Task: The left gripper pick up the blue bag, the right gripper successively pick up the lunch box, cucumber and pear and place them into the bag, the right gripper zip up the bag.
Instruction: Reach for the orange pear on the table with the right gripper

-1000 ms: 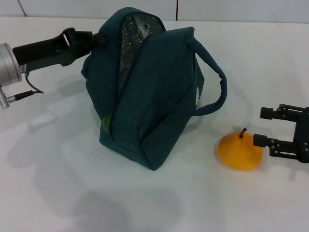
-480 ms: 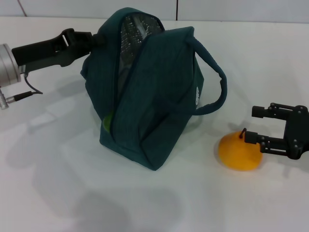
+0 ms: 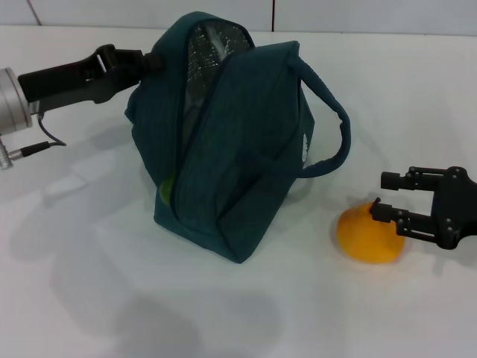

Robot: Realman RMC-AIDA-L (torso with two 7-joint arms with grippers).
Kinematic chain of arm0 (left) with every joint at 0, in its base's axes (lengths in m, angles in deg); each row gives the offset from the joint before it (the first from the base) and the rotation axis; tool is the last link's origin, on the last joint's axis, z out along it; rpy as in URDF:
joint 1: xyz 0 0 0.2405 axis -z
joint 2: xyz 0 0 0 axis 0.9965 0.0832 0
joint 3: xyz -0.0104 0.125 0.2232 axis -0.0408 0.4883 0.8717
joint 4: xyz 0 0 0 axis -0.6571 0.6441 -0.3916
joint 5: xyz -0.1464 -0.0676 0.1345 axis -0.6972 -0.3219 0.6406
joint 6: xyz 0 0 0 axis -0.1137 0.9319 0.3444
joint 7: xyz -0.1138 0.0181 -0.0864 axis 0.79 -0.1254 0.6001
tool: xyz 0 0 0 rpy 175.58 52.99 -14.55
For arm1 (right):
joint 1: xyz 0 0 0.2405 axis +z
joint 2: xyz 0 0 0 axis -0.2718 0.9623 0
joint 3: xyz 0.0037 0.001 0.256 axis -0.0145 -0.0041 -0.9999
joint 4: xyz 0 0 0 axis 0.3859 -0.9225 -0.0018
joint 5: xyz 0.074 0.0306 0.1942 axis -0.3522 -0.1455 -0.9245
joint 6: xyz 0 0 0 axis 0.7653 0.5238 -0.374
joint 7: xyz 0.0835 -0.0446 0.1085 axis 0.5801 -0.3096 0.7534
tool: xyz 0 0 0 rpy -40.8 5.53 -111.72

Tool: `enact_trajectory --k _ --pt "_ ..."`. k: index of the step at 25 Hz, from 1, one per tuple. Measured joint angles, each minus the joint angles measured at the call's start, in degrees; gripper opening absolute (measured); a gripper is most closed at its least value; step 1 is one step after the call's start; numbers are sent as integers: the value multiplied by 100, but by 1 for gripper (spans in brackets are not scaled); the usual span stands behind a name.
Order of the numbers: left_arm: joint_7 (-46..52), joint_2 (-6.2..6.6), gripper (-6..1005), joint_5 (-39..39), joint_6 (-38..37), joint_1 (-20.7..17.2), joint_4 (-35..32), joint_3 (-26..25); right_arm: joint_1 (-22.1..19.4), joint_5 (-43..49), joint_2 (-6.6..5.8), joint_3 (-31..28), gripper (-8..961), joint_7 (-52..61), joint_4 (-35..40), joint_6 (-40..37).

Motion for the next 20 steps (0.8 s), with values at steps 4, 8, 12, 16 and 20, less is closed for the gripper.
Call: enact_trajectory --k 4,8,12,16,20 --pt "-11 0 75 -3 -5 -5 -3 0 16 8 4 0 524 -1 -6 6" --pt "-67 0 75 -26 -11 -13 11 0 44 12 7 13 527 3 -46 8" --pt "-70 0 75 -30 -15 -12 16 0 80 15 0 74 455 3 -77 24" --pt "-76 0 75 -31 -17 -10 9 0 109 23 -1 82 329 3 -77 42" --pt "-81 0 75 -31 -17 -9 -4 0 130 25 -1 103 221 9 -77 121"
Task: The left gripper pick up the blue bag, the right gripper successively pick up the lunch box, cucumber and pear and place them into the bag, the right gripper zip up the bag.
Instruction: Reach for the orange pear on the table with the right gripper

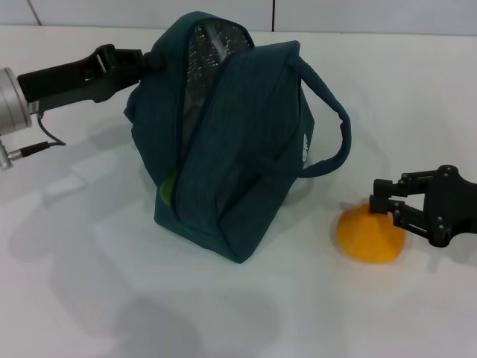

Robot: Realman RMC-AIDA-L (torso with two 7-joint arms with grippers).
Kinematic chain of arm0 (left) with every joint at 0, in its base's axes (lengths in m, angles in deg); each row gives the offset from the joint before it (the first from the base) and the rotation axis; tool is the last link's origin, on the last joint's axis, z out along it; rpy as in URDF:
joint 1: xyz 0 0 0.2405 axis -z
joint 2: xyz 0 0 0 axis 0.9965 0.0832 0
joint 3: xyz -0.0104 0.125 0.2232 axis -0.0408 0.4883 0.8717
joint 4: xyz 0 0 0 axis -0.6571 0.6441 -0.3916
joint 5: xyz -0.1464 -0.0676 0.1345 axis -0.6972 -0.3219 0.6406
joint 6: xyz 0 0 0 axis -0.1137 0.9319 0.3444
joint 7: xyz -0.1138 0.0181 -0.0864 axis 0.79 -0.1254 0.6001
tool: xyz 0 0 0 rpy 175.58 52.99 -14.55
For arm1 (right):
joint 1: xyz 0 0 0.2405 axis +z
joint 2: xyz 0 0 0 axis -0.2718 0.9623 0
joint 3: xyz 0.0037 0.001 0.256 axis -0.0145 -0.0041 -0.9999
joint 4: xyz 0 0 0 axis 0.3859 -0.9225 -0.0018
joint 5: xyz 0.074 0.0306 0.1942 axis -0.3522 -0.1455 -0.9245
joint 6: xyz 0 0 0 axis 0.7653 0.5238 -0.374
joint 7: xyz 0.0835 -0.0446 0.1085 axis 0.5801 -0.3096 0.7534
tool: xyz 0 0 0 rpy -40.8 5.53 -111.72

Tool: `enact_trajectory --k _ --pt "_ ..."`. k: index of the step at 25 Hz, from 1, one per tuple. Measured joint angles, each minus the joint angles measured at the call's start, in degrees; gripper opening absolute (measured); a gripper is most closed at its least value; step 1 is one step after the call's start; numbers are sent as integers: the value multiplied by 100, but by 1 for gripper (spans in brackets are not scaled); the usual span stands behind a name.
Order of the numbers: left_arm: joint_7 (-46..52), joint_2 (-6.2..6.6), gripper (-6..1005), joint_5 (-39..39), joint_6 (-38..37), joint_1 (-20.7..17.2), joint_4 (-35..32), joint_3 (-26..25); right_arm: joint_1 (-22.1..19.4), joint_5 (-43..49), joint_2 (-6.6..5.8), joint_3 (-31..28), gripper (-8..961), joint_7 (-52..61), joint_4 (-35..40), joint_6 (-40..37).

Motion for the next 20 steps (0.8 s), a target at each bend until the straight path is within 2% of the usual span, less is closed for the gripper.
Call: enact_trajectory --k 7,20 --pt "-16 3 75 0 0 0 -14 0 63 1 9 63 217 42 -11 86" --pt "-16 9 75 -7 -1 35 -13 0 65 3 -15 189 125 135 -15 115"
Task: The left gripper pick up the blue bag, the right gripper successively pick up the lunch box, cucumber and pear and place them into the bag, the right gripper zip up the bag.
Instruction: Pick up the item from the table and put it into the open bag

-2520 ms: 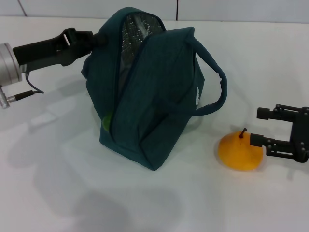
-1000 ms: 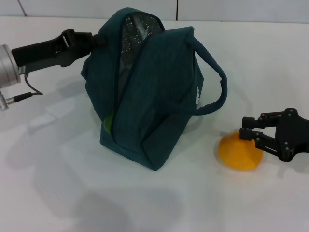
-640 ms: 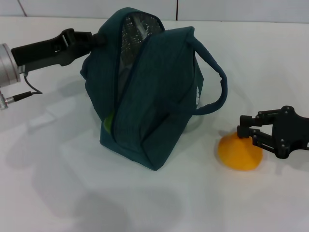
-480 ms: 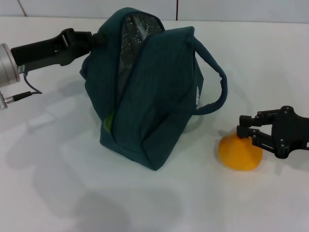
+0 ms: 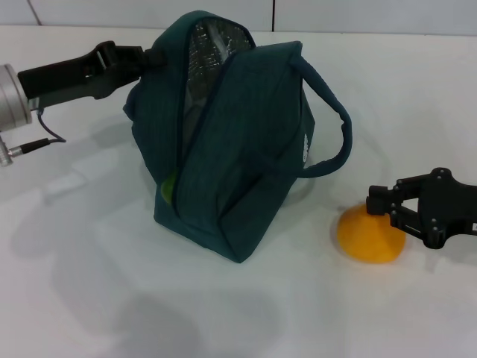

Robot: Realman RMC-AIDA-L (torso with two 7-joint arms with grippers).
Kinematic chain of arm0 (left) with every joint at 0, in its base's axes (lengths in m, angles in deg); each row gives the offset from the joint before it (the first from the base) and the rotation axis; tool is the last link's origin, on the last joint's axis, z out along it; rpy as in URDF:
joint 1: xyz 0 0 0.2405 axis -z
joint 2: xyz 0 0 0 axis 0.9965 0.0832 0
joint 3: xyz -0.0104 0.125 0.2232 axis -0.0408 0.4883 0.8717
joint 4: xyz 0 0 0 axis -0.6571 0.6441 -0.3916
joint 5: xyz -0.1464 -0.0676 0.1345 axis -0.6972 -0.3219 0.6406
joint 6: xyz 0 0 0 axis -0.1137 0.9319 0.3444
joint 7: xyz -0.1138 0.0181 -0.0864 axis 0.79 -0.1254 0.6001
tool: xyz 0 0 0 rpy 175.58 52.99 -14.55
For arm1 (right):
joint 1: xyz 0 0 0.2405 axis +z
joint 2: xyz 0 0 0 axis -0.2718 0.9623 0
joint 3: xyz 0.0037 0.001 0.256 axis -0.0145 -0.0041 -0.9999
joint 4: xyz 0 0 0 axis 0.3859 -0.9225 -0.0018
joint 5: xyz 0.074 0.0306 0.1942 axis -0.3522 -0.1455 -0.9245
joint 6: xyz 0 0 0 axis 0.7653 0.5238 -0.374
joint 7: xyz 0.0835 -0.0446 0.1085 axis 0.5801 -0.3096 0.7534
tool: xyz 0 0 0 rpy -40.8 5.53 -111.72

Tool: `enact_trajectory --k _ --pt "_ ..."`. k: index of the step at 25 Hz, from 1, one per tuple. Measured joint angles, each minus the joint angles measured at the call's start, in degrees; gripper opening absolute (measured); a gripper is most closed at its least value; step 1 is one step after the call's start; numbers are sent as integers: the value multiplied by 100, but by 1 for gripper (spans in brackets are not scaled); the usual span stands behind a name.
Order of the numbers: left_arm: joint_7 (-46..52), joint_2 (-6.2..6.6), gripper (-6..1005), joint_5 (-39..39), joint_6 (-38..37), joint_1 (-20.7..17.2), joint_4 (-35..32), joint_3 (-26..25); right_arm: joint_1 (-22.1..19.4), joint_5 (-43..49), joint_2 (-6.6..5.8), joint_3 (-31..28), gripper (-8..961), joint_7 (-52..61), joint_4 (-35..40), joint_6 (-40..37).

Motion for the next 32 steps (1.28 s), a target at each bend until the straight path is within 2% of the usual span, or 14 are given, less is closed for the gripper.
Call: enact_trajectory --k 10,16,26,32 --pt "0 0 76 -10 -53 -17 0 -6 0 6 -11 93 64 8 49 -41" --pt "0 0 76 -11 -104 -35 0 -19 -33 -58 -36 -60 27 11 59 -191" --pt "7 -3 76 19 -302 -8 0 -4 -53 -75 -278 -1424 23 249 269 -1535" --pt "51 -11 76 -2 -584 30 0 0 0 -344 -290 -1663 23 742 1123 -2039"
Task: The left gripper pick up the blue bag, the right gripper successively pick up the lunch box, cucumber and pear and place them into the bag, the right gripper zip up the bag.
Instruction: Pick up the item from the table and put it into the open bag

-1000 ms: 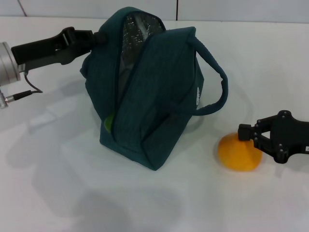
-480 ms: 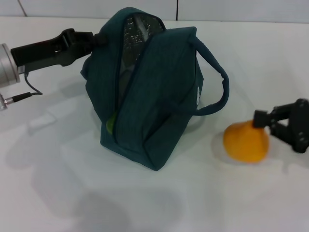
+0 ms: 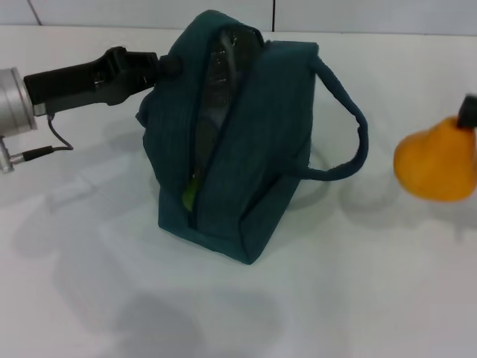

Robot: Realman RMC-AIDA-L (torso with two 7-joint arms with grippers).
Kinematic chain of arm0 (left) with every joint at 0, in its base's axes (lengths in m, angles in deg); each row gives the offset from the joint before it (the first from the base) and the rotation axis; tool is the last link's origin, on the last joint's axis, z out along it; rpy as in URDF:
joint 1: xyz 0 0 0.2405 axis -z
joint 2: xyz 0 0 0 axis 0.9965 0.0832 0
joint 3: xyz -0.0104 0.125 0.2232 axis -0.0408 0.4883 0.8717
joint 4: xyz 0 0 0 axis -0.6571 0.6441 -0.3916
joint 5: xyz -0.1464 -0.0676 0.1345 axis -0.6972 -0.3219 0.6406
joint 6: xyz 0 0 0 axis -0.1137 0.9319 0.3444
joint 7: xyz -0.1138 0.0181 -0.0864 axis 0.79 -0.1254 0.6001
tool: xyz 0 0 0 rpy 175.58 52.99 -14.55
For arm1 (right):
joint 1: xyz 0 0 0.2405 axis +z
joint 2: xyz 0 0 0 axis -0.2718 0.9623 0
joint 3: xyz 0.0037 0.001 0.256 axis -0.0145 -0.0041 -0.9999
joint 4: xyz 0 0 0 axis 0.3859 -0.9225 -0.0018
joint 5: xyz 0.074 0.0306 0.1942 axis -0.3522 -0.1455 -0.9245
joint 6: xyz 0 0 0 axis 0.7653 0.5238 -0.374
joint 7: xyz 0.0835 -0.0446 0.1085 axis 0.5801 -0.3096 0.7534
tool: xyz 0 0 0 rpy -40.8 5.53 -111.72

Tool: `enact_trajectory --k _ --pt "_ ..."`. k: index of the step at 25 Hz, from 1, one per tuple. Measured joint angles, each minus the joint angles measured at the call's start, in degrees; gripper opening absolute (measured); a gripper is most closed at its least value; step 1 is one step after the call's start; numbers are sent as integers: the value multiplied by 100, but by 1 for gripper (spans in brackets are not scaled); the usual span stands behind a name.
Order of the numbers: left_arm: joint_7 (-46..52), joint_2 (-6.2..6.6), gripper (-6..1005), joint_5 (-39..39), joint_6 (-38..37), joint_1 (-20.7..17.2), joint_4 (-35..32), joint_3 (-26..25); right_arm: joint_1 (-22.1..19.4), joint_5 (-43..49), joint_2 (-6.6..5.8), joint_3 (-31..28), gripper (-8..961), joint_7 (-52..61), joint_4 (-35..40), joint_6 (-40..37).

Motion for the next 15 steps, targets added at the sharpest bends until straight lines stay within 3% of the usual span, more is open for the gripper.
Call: enact_trajectory --k 7,15 --pt "262 -22 76 -195 -438 157 -7 0 534 -299 58 45 23 459 802 -25" --pt "320 -68 76 -204 -469 204 30 0 1386 -495 272 207 22 599 1101 295"
